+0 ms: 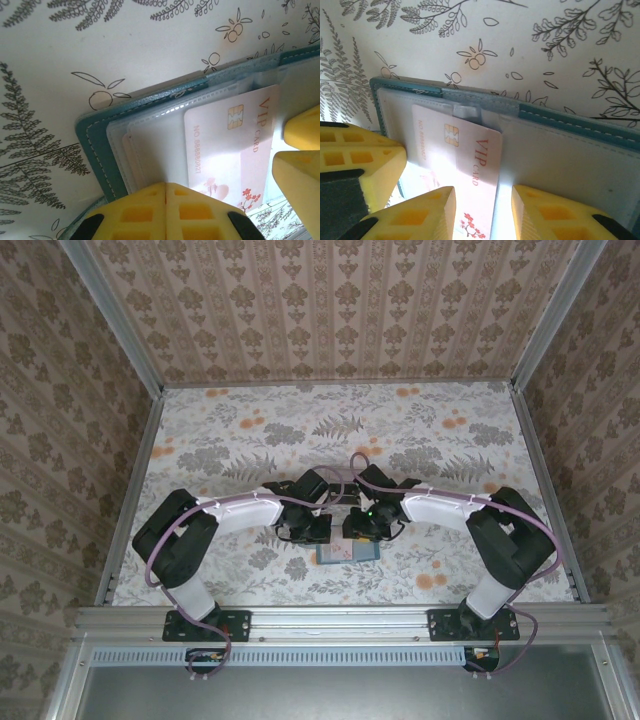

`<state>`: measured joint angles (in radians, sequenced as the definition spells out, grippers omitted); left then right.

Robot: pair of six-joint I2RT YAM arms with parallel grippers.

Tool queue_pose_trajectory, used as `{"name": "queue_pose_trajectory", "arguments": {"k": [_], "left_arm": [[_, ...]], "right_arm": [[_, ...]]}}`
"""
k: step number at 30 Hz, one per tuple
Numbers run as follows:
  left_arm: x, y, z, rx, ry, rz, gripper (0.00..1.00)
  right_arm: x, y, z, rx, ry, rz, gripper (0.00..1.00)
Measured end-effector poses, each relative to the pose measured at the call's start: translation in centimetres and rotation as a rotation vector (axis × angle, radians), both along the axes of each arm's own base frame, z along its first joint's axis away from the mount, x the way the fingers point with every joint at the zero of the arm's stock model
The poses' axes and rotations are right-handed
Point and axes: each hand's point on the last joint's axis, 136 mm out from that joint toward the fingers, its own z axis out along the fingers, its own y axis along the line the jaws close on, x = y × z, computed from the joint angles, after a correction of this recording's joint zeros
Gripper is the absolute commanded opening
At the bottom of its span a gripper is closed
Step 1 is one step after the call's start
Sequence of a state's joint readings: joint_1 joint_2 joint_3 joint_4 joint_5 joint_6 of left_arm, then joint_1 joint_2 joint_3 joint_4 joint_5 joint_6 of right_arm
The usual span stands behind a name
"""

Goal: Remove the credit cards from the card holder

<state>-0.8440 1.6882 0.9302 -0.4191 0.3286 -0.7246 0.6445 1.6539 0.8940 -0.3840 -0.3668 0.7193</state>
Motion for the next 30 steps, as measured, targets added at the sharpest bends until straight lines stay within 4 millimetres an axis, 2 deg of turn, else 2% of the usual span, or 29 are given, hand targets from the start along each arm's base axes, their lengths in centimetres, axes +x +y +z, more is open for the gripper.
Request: {"name": "queue_pose_trajectory", "arguments": {"k": [13, 24, 30], "left_arm": [[-0.1, 0.0, 0.0, 0.003, 0.003, -0.001, 0.08], [0.0, 0.0, -0.1, 0.011, 0.007, -0.001, 0.08], [0.0, 0.0, -0.1, 0.015, 0.01, -0.002, 0.08]], "right_arm": [[0.0, 0.9, -0.6, 0.071, 0.016, -0.009, 0.3], [0.4, 1.3, 0.0, 0.127, 0.018, -0.037, 0.15], [0.5, 1.0, 0.4, 0.128, 0.009, -0.038, 0.11]]}}
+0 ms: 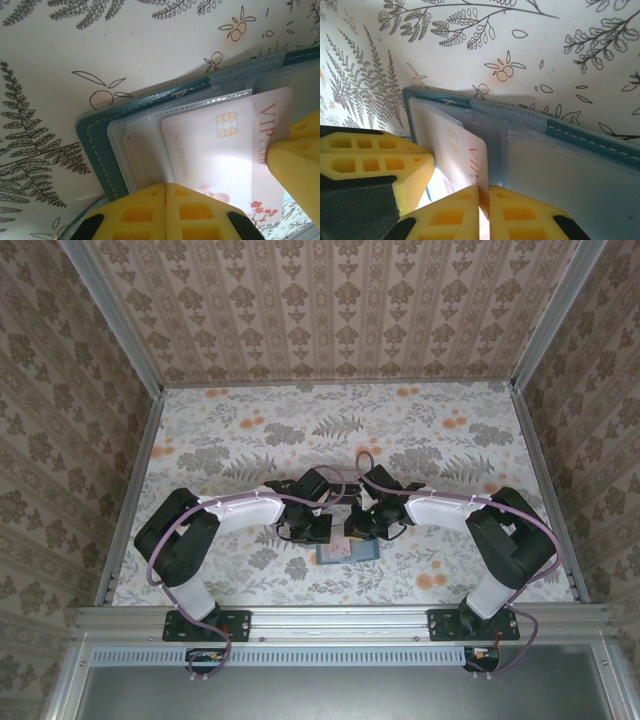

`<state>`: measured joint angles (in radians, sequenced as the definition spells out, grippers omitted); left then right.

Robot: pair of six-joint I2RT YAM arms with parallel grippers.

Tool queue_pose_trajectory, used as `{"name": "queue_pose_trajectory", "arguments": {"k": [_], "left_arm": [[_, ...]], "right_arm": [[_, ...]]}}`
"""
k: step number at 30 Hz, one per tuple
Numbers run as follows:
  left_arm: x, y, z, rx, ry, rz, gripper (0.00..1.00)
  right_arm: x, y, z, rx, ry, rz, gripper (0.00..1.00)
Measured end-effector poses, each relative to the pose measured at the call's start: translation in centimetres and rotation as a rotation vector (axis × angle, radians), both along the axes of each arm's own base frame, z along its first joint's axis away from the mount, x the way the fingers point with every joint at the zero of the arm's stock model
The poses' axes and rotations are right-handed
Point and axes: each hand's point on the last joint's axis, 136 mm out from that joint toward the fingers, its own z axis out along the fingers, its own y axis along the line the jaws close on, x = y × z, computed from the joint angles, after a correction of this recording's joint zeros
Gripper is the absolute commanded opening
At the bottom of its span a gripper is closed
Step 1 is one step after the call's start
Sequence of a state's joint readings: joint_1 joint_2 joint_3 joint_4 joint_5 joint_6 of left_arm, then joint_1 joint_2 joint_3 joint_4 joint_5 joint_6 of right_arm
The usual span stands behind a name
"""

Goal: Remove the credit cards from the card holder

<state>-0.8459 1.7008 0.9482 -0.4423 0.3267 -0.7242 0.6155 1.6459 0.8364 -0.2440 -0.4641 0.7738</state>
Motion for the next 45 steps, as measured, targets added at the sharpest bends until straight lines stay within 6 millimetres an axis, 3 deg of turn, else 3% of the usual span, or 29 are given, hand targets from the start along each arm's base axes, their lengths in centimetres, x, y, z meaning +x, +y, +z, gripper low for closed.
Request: {"name": "queue_pose_trajectory", "arguments": {"k": [15, 30, 36, 45], "left_arm": [[0.0, 0.0, 0.0, 0.002, -0.001, -0.003, 0.08], [-0.1, -0.1, 0.0, 0.007, -0.008, -0.007, 0.08], [-0.1, -0.1, 0.0, 0.011, -0.012, -0.009, 0.08], [0.0, 0.0, 0.1, 0.014, -0.015, -0.008, 0.09]], "right_arm": [[0.0, -3.9, 1.0, -0.127, -0.045, 0.01, 0.1], [-0.1, -2.8, 1.6, -0.063, -0.032, 0.011, 0.19], [0.1, -2.1, 2.1, -0.021, -0.031, 0.005, 0.14], [-0.1, -2.6, 2.3, -0.041, -0.037, -0.003, 0.08]]}}
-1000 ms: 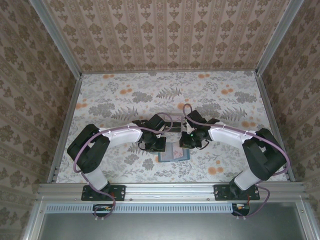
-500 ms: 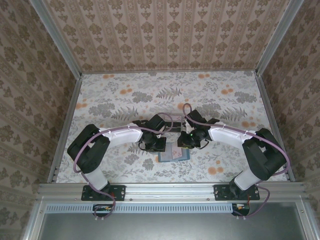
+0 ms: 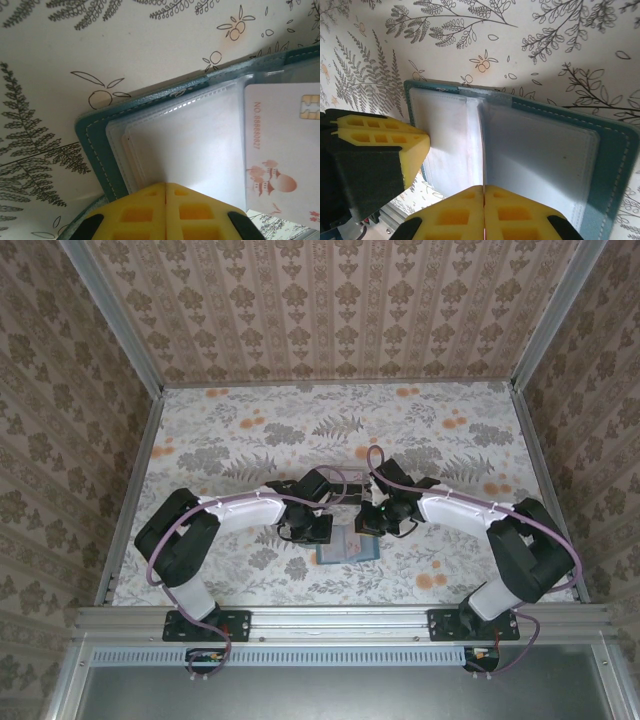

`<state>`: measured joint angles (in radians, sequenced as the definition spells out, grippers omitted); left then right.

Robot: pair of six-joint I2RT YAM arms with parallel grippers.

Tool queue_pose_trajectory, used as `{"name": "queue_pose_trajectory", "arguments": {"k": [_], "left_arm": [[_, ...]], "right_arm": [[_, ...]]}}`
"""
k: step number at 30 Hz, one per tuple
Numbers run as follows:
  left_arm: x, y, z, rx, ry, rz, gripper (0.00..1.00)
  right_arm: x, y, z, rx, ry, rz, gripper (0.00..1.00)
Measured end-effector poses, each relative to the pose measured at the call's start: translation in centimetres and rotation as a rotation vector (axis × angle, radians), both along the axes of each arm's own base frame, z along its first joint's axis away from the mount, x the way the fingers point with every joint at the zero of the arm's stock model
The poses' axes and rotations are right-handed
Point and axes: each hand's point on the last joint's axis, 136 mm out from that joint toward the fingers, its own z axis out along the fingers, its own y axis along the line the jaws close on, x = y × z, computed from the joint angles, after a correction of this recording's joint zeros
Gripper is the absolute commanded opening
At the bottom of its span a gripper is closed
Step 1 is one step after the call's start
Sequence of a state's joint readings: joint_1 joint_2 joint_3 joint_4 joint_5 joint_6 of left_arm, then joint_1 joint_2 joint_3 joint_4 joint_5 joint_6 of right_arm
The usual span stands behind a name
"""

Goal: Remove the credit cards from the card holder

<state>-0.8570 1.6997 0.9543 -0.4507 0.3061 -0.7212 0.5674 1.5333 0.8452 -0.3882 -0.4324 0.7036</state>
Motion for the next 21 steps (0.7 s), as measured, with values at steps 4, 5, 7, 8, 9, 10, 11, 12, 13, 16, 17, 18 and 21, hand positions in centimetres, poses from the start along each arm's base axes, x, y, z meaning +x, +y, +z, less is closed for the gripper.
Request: {"name": "queue_pose_trajectory", "arguments": {"k": [4, 5, 7, 8, 9, 10, 11, 12, 13, 16, 17, 18, 21], "left_arm": [[0.1, 0.1, 0.1, 0.007, -0.011, 0.001, 0.11], [0.1, 0.2, 0.1, 0.011, -0.013, 0.0, 0.11], [0.0, 0.3, 0.1, 0.018, -0.015, -0.003, 0.12], [0.0, 0.4, 0.2, 0.022, -0.018, -0.003, 0.13], [0.0, 0.5, 0.2, 0.025, -0.022, -0.004, 0.14], [0.0, 0.5, 0.3, 0.027, -0.025, -0.004, 0.14], [0.1, 0.6, 0.5, 0.028, -0.032, -0.002, 0.15], [0.2, 0.6, 0.7, 0.026, -0.039, -0.003, 0.16], [0.2, 0.6, 0.9, 0.024, -0.045, -0.002, 0.16], [0.6, 0.7, 1.9, 0.013, -0.079, 0.004, 0.17], [0.8, 0.7, 2.2, 0.007, -0.091, 0.007, 0.17], [0.9, 0.7, 2.7, -0.001, -0.106, 0.01, 0.17], [1.4, 0.9, 4.0, -0.03, -0.148, 0.024, 0.17]], "right_arm": [[0.0, -0.7, 1.1, -0.032, -0.036, 0.008, 0.07], [0.1, -0.8, 1.5, -0.038, -0.05, 0.015, 0.07], [0.5, -0.9, 2.3, -0.051, -0.077, 0.032, 0.06], [0.7, -1.0, 2.8, -0.056, -0.091, 0.042, 0.06], [0.9, -1.0, 3.2, -0.067, -0.11, 0.055, 0.06], [1.1, -1.1, 3.5, -0.074, -0.124, 0.069, 0.06], [1.3, -1.1, 3.9, -0.084, -0.141, 0.089, 0.06], [1.5, -1.2, 4.3, -0.095, -0.163, 0.111, 0.06], [1.7, -1.2, 4.6, -0.105, -0.182, 0.131, 0.06], [2.5, -1.4, 5.9, -0.142, -0.26, 0.213, 0.06], [2.7, -1.4, 6.3, -0.156, -0.284, 0.247, 0.06], [3.0, -1.3, 6.8, -0.168, -0.31, 0.285, 0.06], [4.3, -0.9, 8.3, -0.202, -0.411, 0.426, 0.06]]}}
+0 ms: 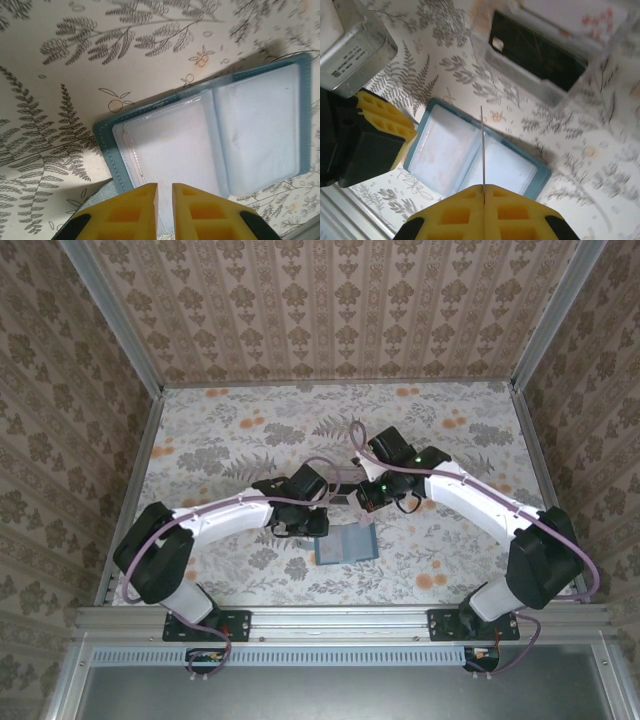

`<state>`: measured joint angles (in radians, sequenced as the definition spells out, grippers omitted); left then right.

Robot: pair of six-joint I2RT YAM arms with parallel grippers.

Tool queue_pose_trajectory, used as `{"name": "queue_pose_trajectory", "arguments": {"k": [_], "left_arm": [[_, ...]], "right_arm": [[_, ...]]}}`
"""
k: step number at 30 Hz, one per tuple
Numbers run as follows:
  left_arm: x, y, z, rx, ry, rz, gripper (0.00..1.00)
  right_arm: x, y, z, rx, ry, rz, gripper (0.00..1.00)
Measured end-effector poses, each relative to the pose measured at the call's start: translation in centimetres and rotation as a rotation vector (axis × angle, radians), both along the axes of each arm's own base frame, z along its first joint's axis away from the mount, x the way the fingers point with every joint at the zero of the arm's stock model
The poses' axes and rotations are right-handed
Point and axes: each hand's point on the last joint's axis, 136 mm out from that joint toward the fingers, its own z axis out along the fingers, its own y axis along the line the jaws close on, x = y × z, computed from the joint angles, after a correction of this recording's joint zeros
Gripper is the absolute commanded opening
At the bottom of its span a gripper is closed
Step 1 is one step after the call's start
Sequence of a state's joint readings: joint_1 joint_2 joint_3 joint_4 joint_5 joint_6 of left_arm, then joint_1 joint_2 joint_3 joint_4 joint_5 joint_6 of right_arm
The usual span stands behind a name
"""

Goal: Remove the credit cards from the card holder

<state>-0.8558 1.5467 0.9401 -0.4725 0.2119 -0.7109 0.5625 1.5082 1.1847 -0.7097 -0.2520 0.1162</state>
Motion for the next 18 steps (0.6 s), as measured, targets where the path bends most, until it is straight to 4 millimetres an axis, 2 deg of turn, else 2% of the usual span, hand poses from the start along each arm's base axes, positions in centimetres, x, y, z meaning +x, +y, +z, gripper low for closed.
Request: {"name": "queue_pose_trajectory", "arguments": {"k": [3, 8, 14, 18], "left_arm": [[0.0, 0.9, 0.4, -0.011, -0.018, 0.02, 0.17], [-0.4, 2.6, -0.3, 0.005, -0.009, 0.055, 0.18], [-0.8, 3.6, -0.7, 0.01, 0.0, 0.081, 0.18], [-0.9, 4.0, -0.6, 0.006, -0.003, 0.088, 0.18]], "right_arm": [[0.8, 0.0, 0.7, -0.056, -0.092, 0.147, 0.0], [2.3, 0.0, 1.3, -0.153, -0.213, 0.368, 0.0], [5.2, 0.6, 2.3, -0.221, -0.305, 0.548, 0.0], [6.5, 1.1, 2.0, -0.26, -0.318, 0.647, 0.0]]}}
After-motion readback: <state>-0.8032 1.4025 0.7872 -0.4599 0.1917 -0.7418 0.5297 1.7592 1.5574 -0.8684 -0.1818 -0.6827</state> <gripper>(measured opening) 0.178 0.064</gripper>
